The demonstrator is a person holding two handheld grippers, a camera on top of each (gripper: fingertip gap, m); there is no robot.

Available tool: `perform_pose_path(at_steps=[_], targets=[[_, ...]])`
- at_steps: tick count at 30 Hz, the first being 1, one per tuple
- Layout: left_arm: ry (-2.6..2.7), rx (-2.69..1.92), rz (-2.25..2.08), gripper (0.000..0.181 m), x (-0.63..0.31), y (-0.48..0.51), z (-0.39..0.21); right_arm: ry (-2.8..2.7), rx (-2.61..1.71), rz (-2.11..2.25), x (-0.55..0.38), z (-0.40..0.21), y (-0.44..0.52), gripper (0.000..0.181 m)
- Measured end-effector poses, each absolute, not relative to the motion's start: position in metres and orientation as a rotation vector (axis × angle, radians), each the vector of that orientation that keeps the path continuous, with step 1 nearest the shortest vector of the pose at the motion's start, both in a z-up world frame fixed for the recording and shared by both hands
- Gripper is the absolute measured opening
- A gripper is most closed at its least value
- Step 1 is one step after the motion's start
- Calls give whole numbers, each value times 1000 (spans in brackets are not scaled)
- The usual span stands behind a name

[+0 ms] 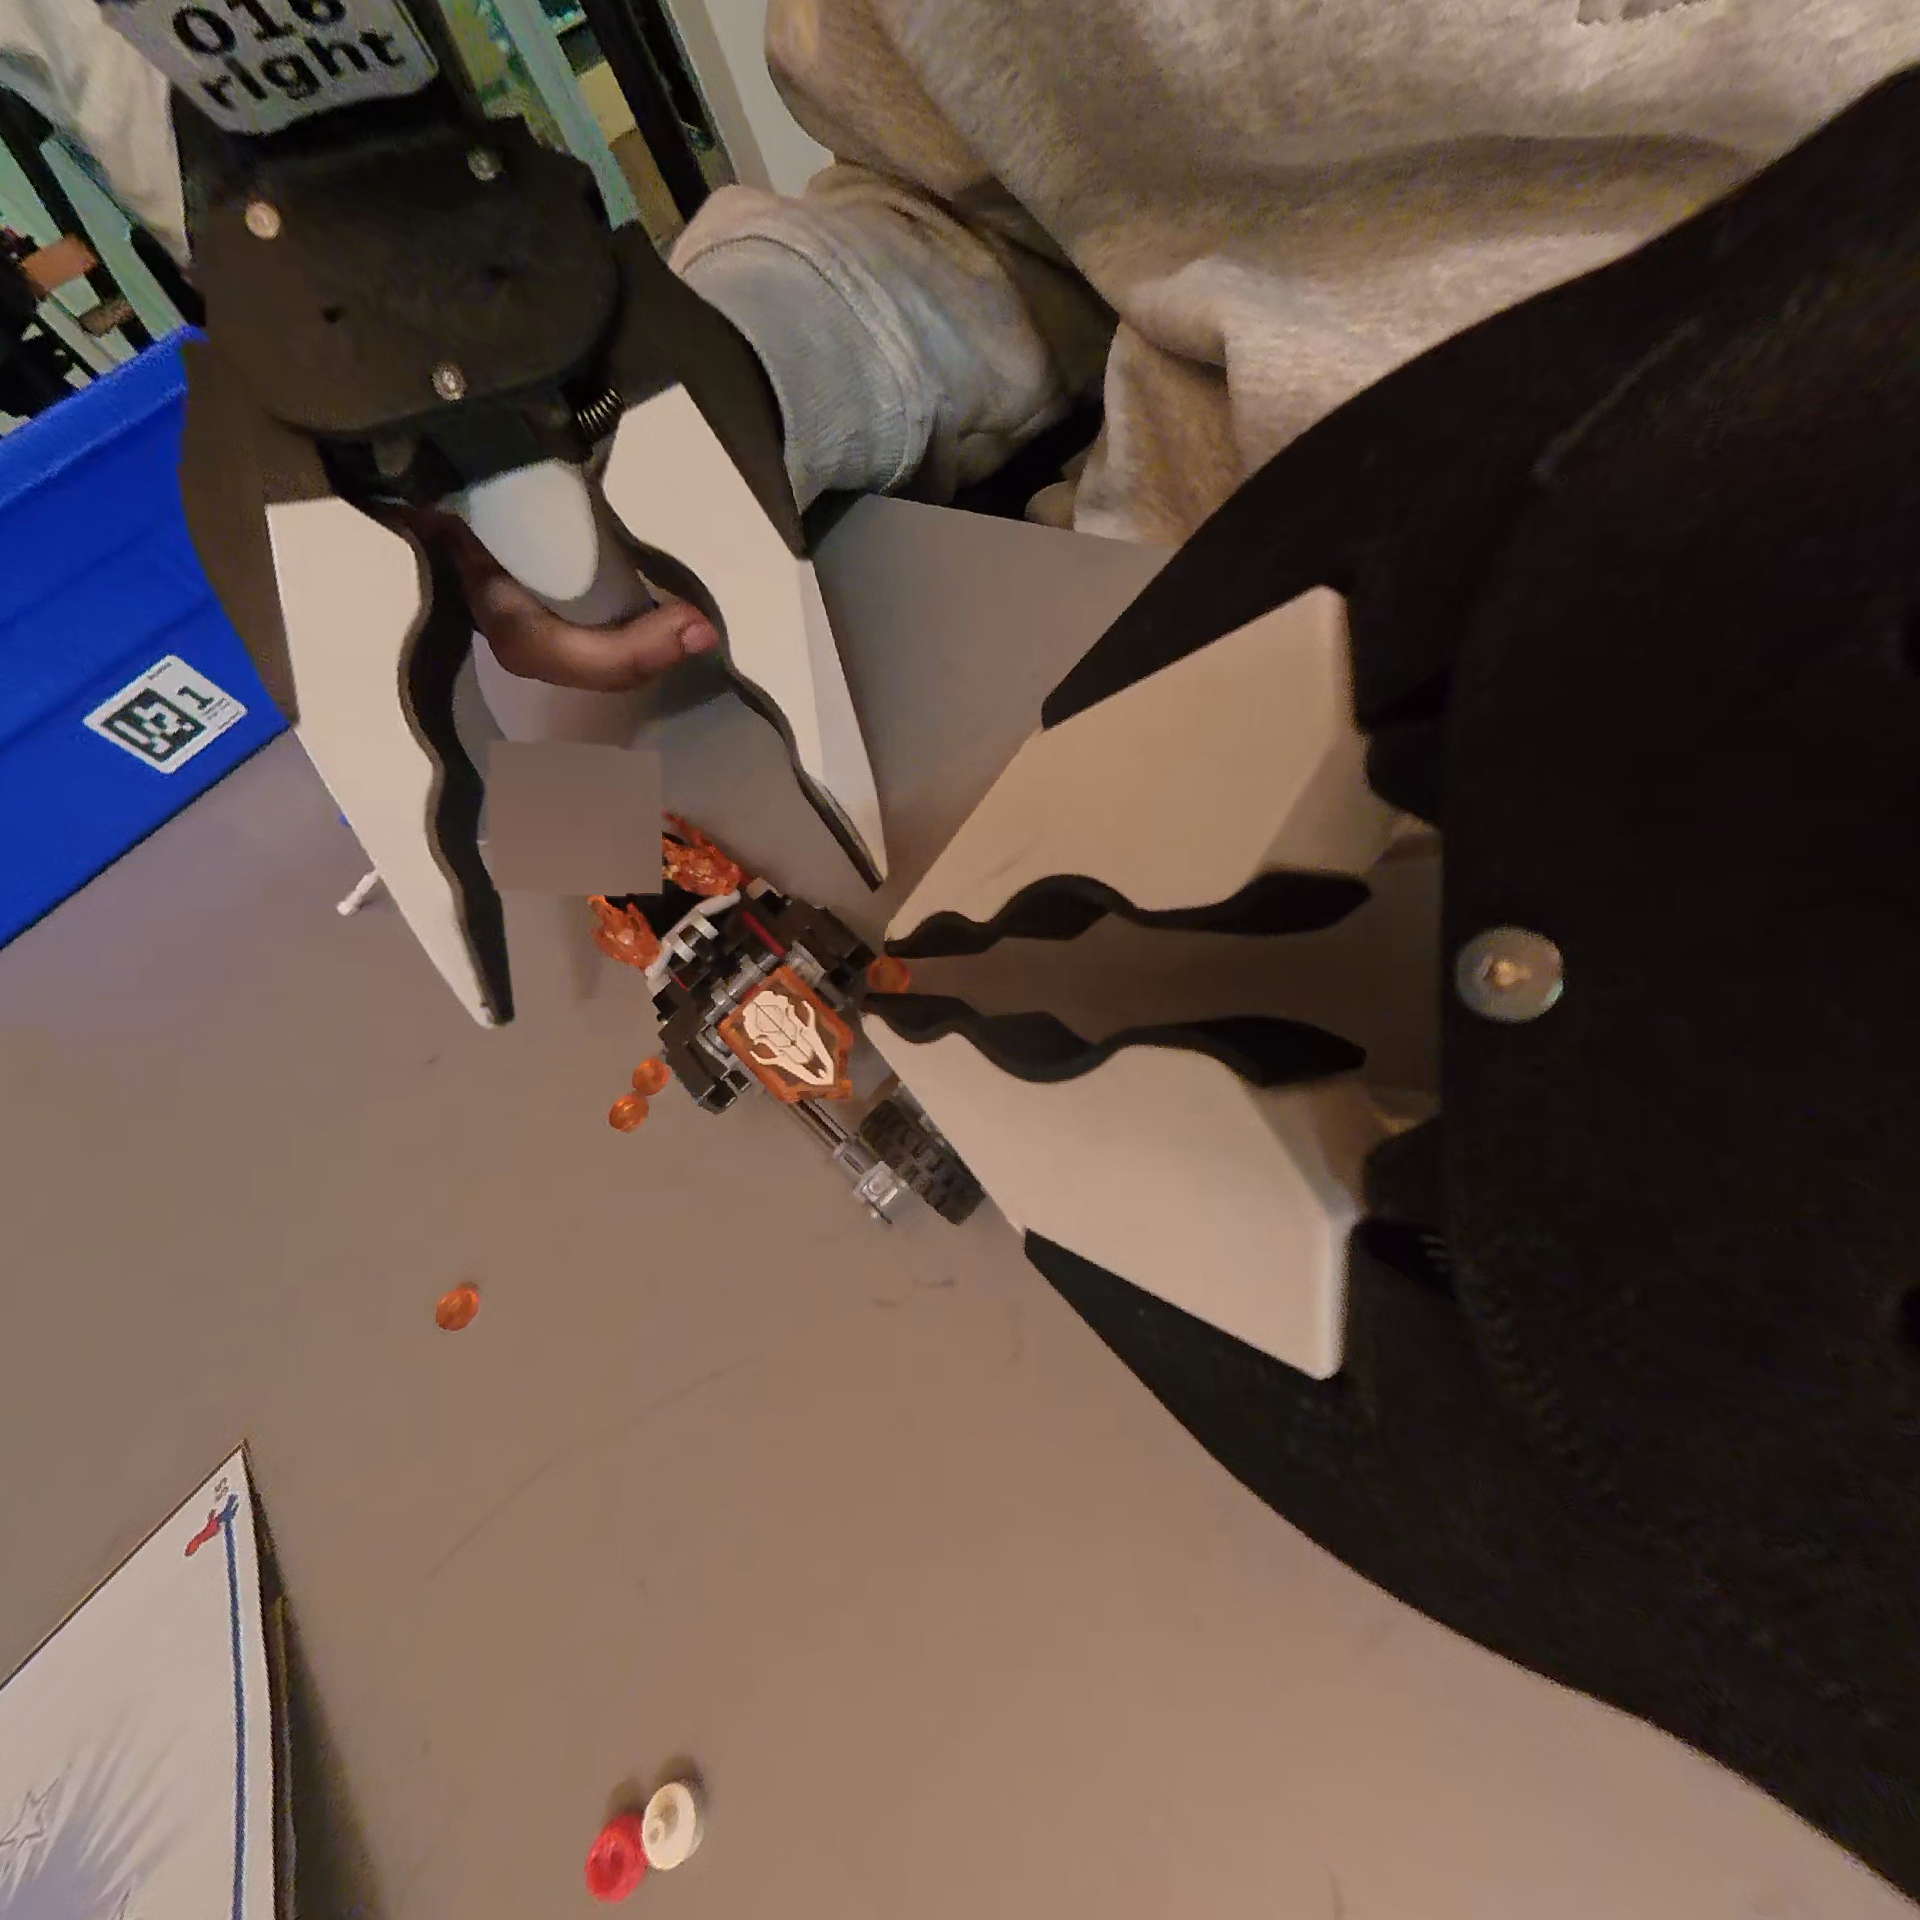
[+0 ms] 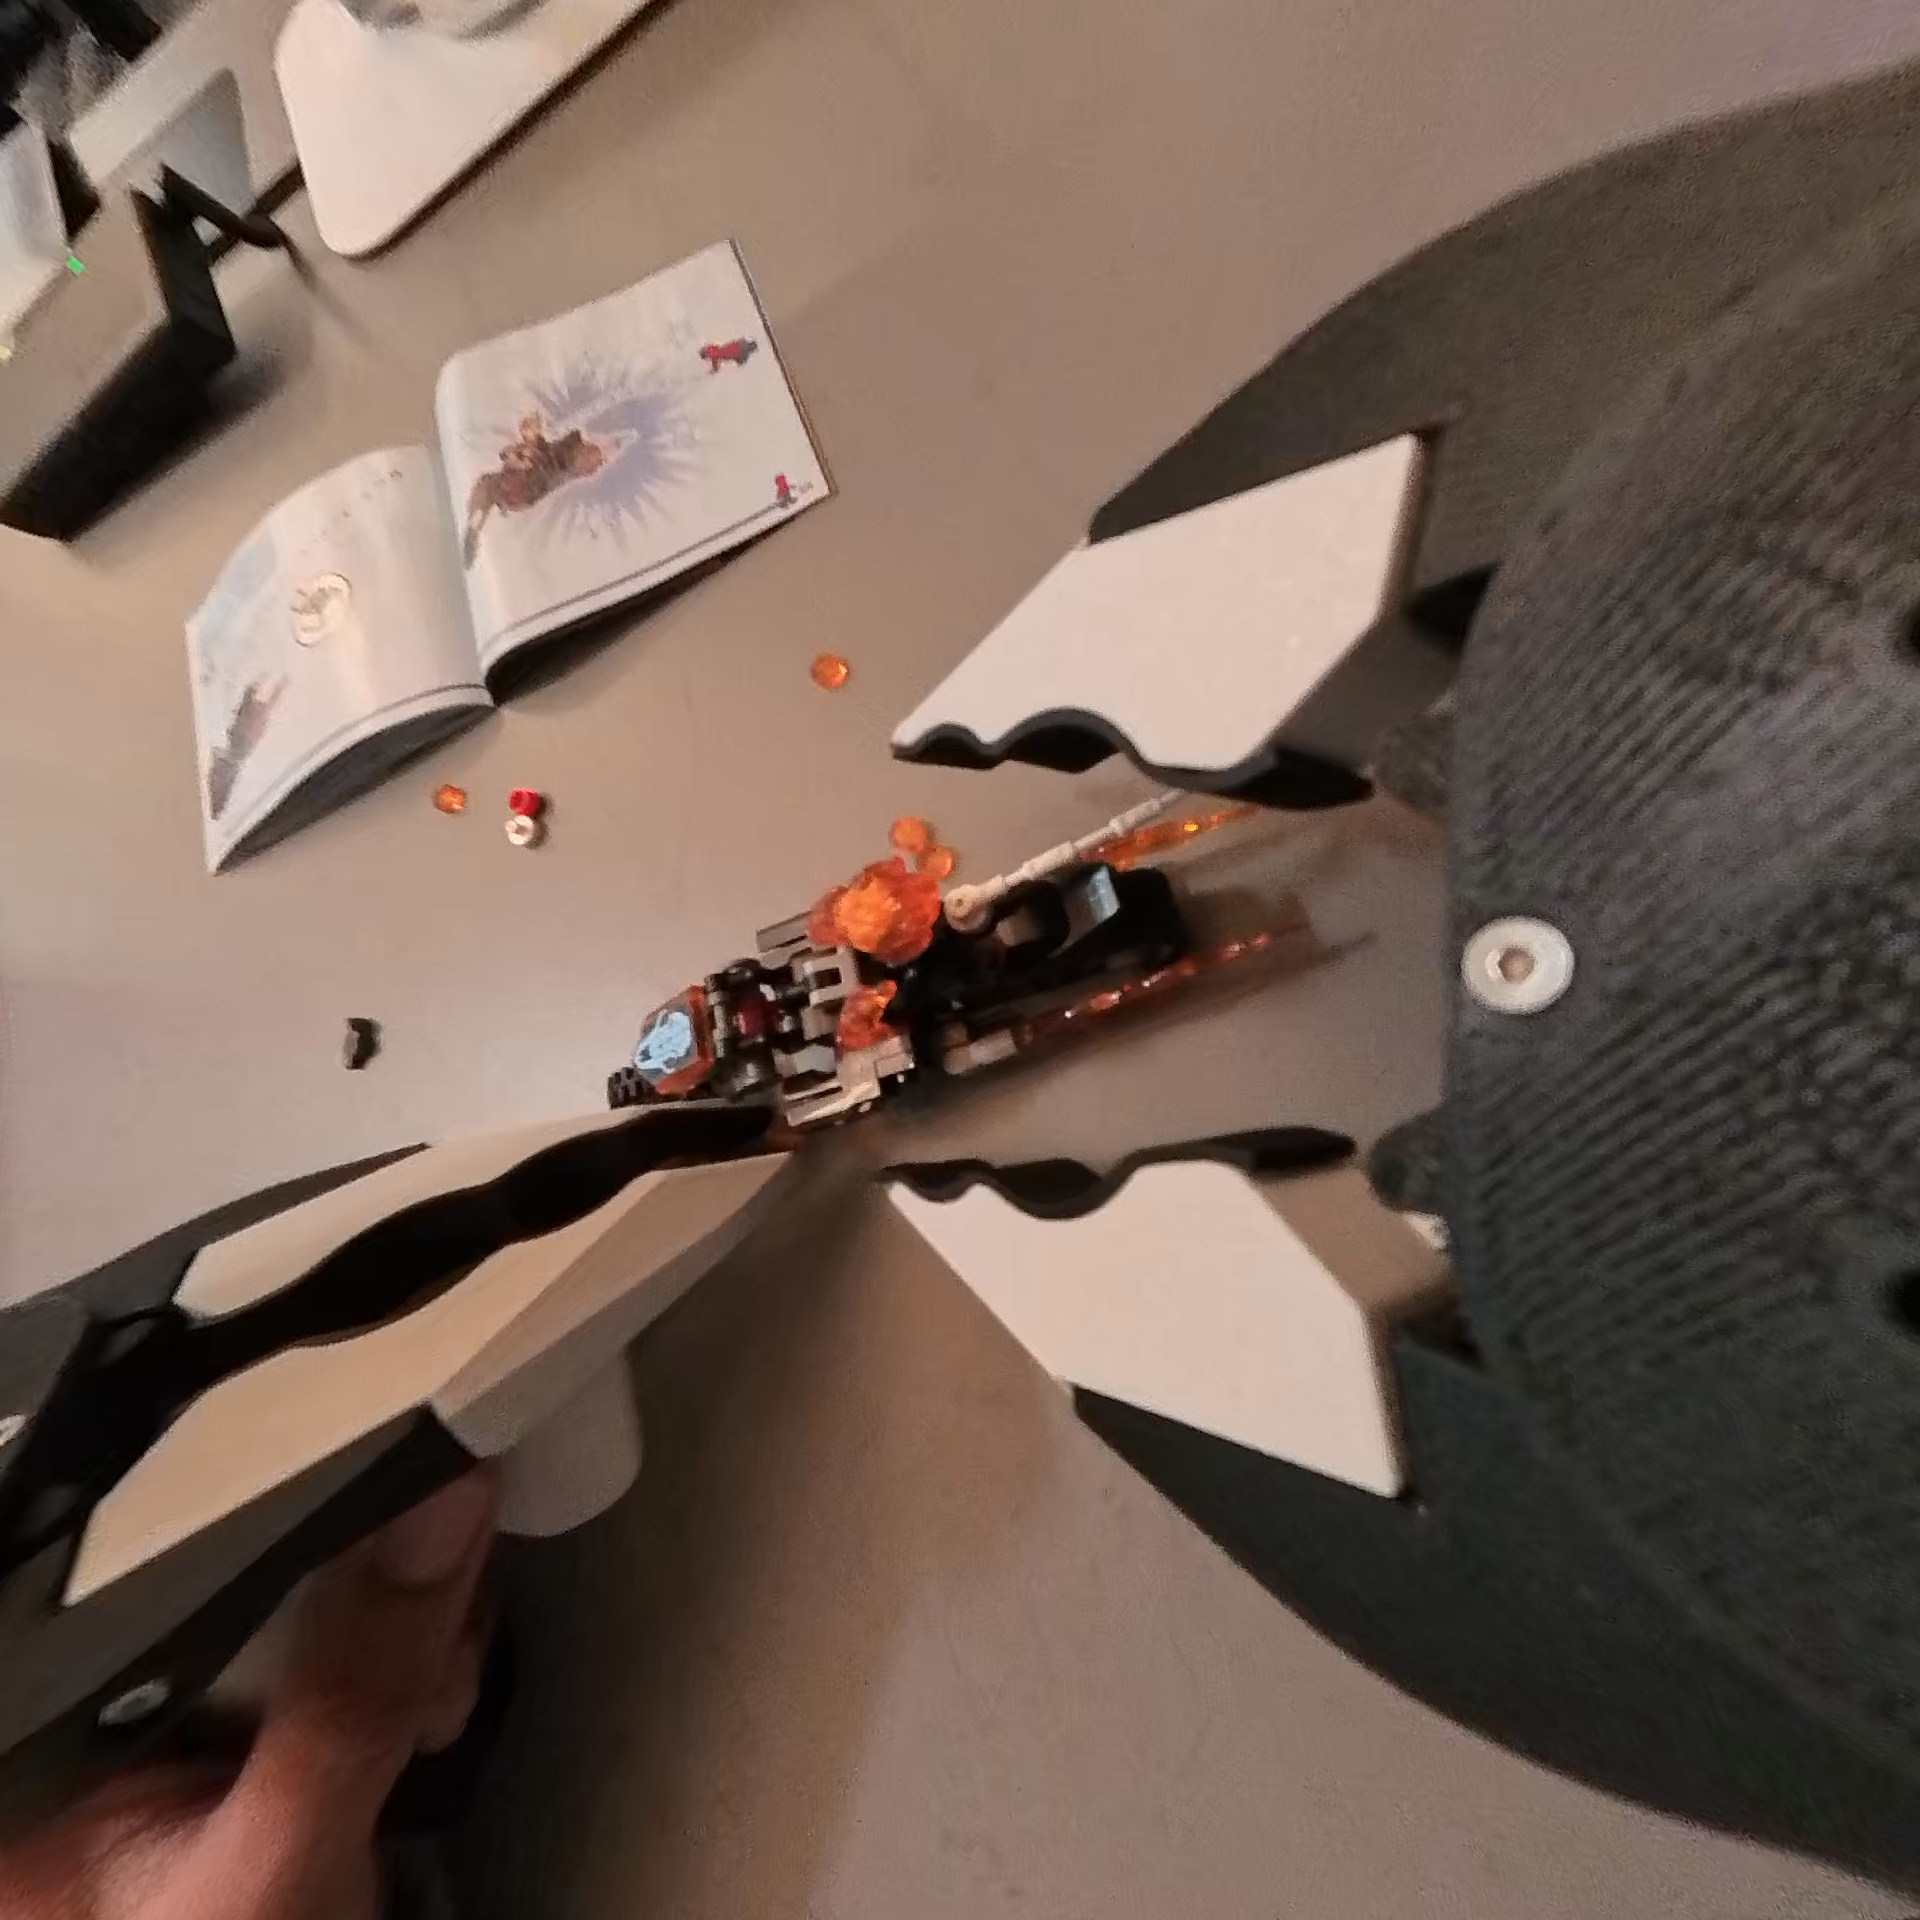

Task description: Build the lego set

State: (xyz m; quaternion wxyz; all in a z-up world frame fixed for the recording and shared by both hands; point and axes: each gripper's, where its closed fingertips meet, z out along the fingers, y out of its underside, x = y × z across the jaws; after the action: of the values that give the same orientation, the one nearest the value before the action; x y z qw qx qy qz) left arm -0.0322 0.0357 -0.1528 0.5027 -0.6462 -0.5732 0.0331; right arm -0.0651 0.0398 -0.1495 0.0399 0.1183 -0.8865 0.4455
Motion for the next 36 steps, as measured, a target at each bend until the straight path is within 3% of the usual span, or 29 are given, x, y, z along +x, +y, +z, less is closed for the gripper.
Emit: perform_pose_path(at_steps=[8,14,36], targets=[[-1385,-1529,45,4,-33,36,-152,-2851,398,1305,-59,-163,36,66],[-1392,-1534,42,4,-33,36,-153,-2846,432,1278,-58,-168,36,44],[-1187,-1436,171,4,-27,42,-104,-2957,244,1661,-49,-138,42,39]])
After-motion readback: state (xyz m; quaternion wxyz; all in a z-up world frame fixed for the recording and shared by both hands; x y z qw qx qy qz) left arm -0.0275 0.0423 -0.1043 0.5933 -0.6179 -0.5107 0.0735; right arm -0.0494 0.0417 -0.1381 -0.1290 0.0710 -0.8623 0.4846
